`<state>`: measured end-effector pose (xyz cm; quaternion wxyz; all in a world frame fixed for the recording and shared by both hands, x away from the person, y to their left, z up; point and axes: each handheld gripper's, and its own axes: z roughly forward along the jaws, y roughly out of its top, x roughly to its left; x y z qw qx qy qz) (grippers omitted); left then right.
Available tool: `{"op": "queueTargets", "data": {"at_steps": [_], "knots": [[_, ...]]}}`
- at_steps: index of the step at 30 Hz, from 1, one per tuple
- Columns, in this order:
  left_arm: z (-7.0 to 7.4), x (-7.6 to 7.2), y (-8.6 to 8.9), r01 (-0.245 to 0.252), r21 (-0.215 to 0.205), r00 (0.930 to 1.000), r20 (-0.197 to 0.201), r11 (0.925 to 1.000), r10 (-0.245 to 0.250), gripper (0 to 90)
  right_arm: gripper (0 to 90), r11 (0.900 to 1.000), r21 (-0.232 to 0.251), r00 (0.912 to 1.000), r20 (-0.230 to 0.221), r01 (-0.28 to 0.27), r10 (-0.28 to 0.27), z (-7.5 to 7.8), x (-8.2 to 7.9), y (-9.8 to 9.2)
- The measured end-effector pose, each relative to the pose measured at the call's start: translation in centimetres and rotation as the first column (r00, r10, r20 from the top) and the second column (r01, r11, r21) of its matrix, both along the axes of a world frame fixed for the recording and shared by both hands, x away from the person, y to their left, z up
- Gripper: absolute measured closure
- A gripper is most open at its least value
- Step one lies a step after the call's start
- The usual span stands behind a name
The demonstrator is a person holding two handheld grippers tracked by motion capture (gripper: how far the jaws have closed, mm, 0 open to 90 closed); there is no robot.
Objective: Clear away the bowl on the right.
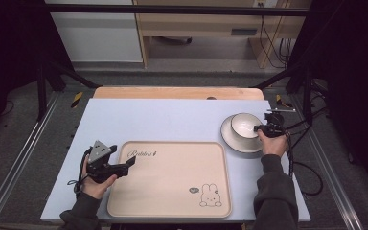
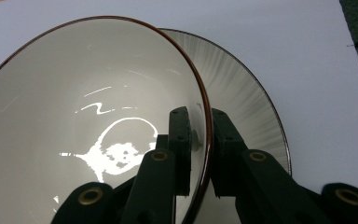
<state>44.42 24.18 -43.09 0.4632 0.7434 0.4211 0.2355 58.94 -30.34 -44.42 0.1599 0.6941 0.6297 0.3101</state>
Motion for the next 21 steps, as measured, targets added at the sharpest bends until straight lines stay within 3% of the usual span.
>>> {"op": "queueTargets", "data": {"at_steps": [11, 14, 21], "knots": [[0.08, -0.02, 0.06, 0.002, 0.002, 1.0, 0.0, 1.0, -0.002, 15.6, 82.8, 1.0, -0.029, 0.9999, 0.01, -0.003, 0.004, 0.42, -0.09, 0.23], [0.08, -0.02, 0.05, 0.0, -0.002, 1.0, 0.002, 1.0, 0.0, 15.7, 82.8, 0.997, -0.073, 0.9999, 0.011, -0.008, 0.009, 0.75, -0.05, 0.71], [0.12, -0.04, 0.07, -0.003, -0.002, 1.0, 0.003, 1.0, 0.003, 15.7, 83.0, 0.997, -0.082, 0.9999, 0.014, -0.005, 0.006, 0.9, -0.09, 0.91]]}}
